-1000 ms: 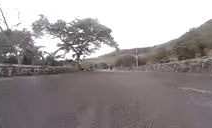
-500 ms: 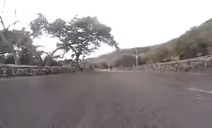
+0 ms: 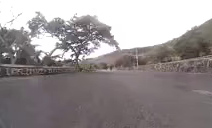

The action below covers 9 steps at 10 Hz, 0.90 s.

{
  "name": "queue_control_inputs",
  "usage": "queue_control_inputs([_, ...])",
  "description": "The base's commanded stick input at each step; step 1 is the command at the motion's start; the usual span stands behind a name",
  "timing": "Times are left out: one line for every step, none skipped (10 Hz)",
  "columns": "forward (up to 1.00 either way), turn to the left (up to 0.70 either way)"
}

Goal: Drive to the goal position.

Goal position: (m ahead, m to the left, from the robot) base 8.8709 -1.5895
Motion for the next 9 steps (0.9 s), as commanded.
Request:
queue_control_inputs([0.7,0.0])
queue_control_inputs([0.7,0.0])
queue_control_inputs([0.7,0.0])
queue_control_inputs([0.7,0.0])
queue_control_inputs([0.7,0.0])
queue_control_inputs([0.7,0.0])
queue_control_inputs([0.7,0.03])
queue_control_inputs([0.7,0.15])
queue_control_inputs([0.7,0.0])
